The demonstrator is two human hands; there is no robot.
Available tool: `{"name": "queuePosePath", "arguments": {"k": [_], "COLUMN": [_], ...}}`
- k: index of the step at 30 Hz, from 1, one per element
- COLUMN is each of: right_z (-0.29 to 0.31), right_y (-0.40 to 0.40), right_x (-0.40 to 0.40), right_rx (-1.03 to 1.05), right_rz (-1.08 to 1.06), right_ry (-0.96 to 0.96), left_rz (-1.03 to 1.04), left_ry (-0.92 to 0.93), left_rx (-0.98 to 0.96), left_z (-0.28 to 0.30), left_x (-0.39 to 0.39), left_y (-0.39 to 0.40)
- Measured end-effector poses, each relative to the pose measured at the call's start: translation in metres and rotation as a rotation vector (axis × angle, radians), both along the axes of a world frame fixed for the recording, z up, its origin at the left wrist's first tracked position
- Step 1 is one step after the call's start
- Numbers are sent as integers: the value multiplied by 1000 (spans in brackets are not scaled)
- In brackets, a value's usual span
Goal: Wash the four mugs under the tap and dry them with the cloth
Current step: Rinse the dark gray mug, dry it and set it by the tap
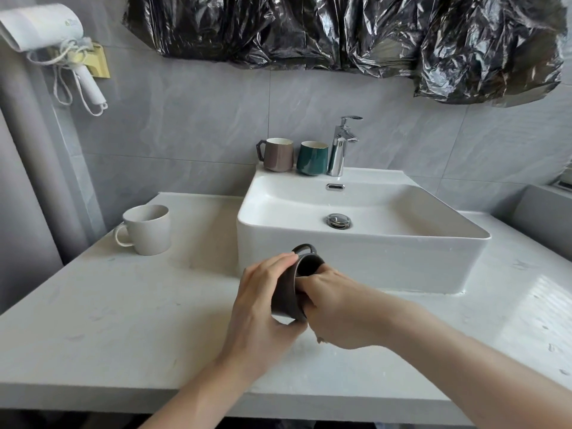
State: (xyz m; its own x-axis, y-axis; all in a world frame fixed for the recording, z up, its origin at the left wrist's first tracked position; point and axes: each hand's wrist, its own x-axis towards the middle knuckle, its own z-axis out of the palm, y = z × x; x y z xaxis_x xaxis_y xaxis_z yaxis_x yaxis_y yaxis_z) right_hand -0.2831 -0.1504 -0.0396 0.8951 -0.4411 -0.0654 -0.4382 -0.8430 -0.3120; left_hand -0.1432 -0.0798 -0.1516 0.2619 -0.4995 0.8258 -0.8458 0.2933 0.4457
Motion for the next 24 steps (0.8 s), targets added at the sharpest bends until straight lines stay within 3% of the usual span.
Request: {"name": "queuePosePath", "arguments": {"k": [3,8,11,13,17,21,24], "right_z": [9,0,-7,-10,-13,-3,0], "right_y": [4,12,13,13,13,13,11], "right_x": [-8,-21,-16,-7,7,-2,-18], "right_rx": [172,479,567,522,215,260,133], "right_rz": [-51,-198,-231,-218,-169,-62,30], "right_ry": [-66,-349,-465,-456,-320,-221,-210], "left_rz": [18,-5,-20,-40,-27,10,11], "left_ry": [-2,134,173,204,180,178,174], "left_rx": [-7,14,40,51,78,66,60], "left_z": [-2,5,3,1,1,5,4], "left_x": [-1,-5,-4,-3,-4,-3,-5], "left_y": [-1,5,4,3,4,6,5]}}
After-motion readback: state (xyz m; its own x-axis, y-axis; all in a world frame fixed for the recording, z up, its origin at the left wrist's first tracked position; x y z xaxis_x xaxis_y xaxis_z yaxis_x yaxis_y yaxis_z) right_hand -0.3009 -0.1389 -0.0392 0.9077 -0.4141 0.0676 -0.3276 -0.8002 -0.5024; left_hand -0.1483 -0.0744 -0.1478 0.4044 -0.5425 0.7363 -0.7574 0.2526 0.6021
